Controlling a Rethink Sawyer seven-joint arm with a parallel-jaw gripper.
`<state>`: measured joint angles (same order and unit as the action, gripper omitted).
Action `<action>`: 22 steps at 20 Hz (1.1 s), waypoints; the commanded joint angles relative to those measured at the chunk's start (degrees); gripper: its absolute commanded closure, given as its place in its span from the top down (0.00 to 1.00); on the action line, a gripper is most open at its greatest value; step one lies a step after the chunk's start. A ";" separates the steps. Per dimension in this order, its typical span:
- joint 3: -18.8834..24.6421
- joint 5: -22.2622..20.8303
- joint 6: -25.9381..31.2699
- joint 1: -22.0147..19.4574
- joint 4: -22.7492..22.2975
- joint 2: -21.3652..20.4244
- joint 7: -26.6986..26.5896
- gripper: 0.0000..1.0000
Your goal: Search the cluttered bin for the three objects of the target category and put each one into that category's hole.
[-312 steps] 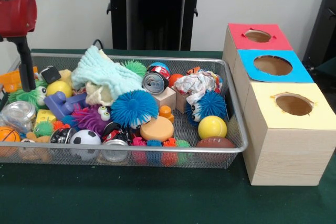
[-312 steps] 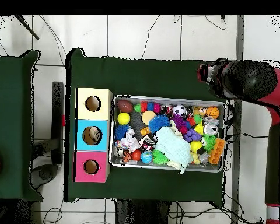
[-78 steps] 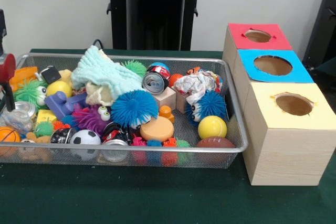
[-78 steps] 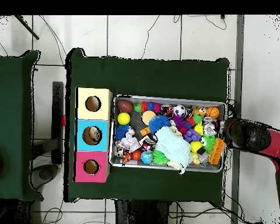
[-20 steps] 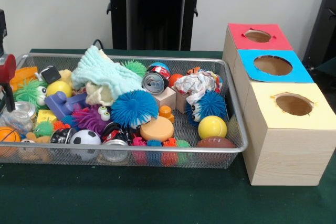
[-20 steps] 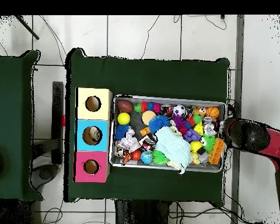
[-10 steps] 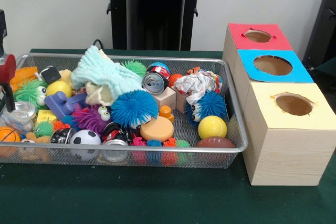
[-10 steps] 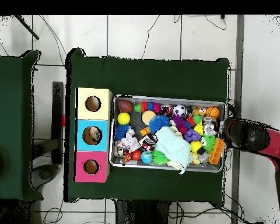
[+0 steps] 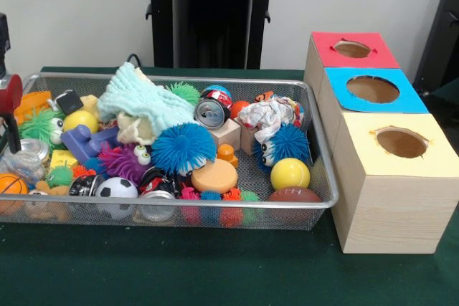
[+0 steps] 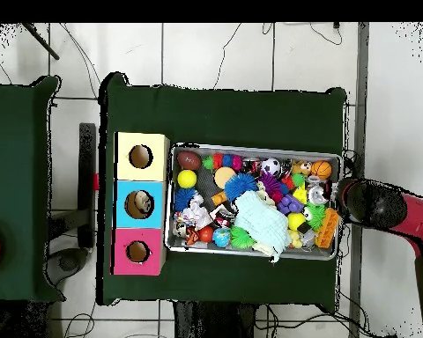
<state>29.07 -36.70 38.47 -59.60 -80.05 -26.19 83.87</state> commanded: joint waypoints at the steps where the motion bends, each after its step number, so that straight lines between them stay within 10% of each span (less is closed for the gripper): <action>1: -0.22 -3.74 -10.76 5.03 -5.63 9.11 2.74 1.00; 22: -1.33 0.00 -9.23 6.01 -2.62 10.10 0.75 1.00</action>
<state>25.07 -35.95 35.84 -56.14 -79.79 -26.67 83.87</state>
